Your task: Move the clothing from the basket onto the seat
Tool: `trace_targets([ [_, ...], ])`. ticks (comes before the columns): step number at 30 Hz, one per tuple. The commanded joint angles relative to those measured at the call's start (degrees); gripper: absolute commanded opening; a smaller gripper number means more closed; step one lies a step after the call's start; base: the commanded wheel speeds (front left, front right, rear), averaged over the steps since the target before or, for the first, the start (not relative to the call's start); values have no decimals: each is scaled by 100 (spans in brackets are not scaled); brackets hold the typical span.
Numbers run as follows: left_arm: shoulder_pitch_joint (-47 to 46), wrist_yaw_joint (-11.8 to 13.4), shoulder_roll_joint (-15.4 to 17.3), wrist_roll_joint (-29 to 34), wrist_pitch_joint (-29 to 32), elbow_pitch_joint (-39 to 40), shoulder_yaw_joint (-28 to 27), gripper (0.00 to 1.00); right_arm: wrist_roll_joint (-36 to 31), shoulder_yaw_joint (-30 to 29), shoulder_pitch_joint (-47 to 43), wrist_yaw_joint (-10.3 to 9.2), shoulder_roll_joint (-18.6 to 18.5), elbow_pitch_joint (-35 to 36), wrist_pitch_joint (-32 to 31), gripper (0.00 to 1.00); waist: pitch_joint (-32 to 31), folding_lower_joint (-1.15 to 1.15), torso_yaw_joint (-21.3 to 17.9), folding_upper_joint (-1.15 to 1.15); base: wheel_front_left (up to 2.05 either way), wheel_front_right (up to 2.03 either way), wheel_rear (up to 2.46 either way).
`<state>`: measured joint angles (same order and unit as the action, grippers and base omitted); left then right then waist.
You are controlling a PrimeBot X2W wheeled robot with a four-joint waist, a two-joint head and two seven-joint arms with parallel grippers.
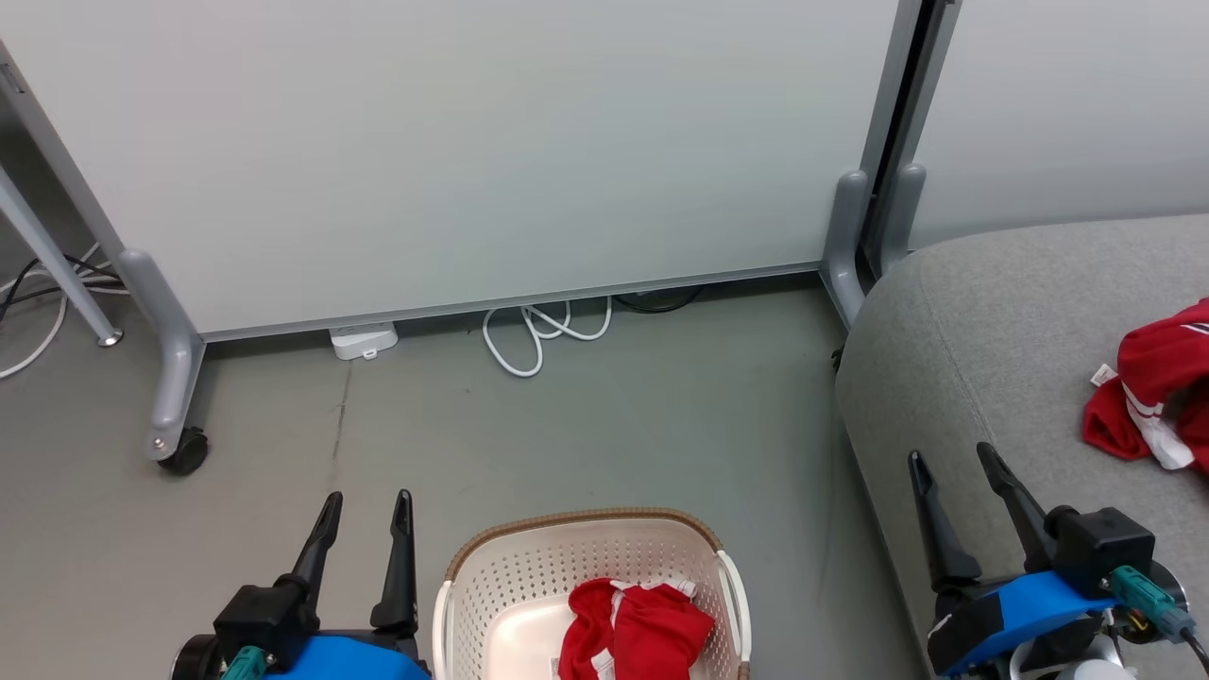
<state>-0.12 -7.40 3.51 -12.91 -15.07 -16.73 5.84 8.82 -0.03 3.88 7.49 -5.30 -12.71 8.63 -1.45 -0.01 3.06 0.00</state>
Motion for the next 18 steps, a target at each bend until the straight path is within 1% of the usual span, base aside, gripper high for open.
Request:
trace_targets([
  [1,26,-9,1,42,-16,3,-69,100,-30,-10,-115,1,20,74,-20,100,-19,1,72,0,0,0,0],
  [9,20,-10,-3,58,-16,-66,-260,100,35,-32,-281,1,117,231,-126,100,-15,1,171,0,0,0,0],
  [18,-63,-9,-11,90,-16,-88,-273,100,61,4,-324,1,160,206,-187,100,13,1,121,0,0,0,0],
])
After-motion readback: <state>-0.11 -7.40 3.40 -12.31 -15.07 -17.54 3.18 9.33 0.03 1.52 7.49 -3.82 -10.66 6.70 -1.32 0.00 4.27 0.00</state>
